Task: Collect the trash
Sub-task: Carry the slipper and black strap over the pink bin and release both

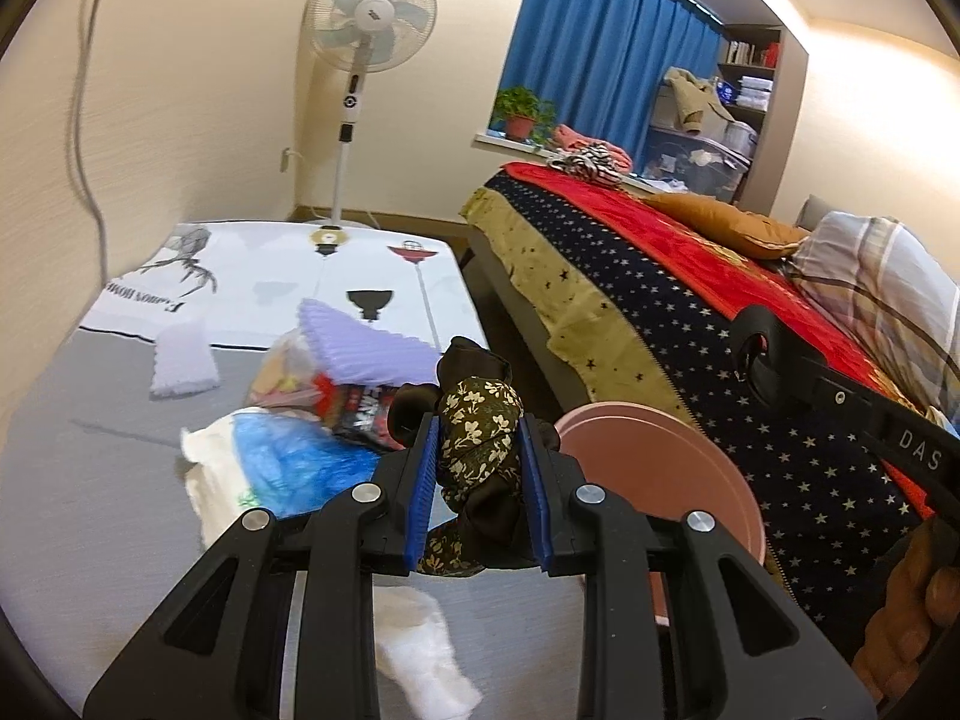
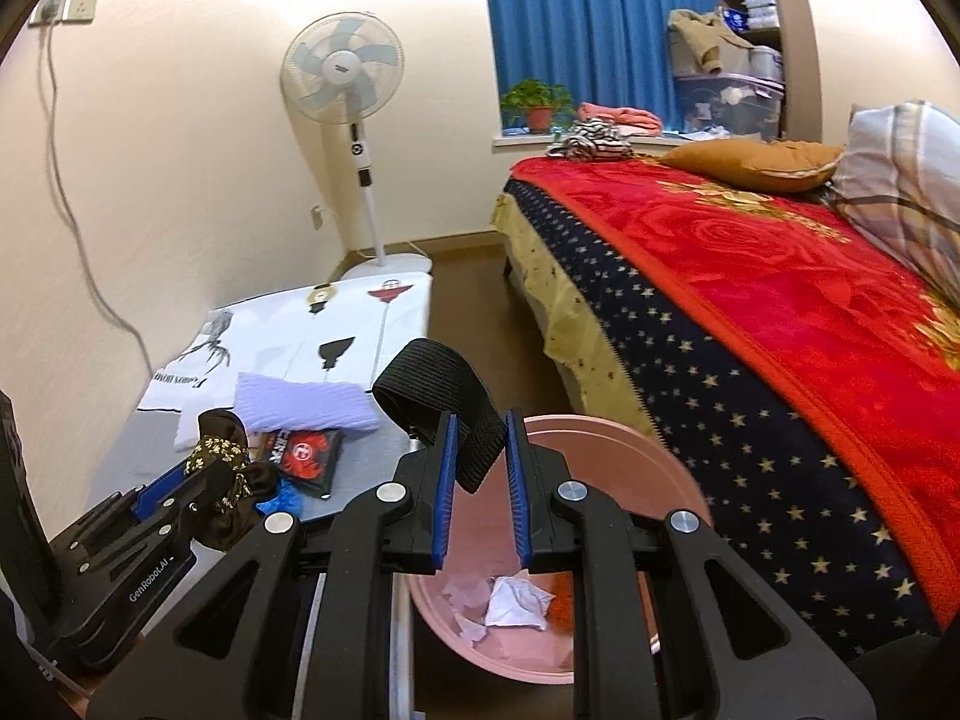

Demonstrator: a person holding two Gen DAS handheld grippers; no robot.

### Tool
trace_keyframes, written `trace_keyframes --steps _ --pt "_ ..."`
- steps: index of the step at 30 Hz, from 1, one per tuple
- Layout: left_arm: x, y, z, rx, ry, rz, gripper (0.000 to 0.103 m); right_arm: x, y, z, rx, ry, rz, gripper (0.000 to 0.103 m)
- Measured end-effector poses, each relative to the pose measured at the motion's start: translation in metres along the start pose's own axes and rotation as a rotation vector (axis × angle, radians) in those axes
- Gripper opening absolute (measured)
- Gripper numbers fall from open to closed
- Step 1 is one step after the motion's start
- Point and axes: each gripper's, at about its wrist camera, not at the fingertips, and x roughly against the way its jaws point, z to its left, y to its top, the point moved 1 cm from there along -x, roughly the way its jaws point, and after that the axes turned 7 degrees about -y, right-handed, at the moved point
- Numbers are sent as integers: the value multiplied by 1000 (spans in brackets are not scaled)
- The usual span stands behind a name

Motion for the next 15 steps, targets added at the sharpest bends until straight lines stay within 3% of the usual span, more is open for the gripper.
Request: trace_keyframes --steps 15 --pt "-32 -2 -48 -51 -94 36 26 -2 1 -35 -61 -99 3 17"
